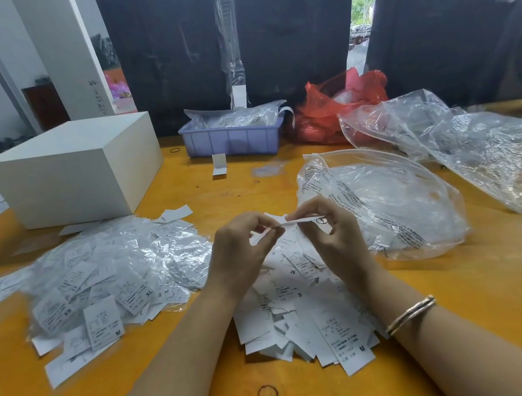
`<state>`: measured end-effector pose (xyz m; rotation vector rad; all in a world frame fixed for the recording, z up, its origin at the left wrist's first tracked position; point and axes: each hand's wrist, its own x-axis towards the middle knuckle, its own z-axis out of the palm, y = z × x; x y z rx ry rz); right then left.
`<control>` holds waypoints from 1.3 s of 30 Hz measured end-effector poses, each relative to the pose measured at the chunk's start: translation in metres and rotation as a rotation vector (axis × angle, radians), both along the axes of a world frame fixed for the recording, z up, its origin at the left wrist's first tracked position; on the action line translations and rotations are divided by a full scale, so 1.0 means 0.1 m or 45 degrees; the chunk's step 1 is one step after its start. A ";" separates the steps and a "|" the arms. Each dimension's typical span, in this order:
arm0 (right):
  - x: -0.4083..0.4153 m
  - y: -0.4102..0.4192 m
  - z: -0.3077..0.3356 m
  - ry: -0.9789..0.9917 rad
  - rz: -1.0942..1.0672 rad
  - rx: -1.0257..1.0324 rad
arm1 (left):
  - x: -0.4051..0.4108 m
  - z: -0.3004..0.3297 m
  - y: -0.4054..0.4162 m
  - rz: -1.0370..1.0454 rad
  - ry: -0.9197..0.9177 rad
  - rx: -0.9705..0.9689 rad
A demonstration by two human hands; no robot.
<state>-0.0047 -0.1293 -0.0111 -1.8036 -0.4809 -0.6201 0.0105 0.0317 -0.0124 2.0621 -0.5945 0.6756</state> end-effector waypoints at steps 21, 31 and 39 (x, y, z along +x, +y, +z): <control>-0.01 0.11 -0.08 -0.222 -0.288 -0.529 | 0.02 0.03 0.01 -0.127 0.408 -0.612; 0.19 -0.52 0.15 -0.160 -0.939 -0.474 | 0.14 0.05 0.28 0.298 0.434 -0.385; 0.30 -0.84 -0.03 0.682 -1.033 -1.005 | 0.15 -0.06 0.36 0.804 0.361 0.420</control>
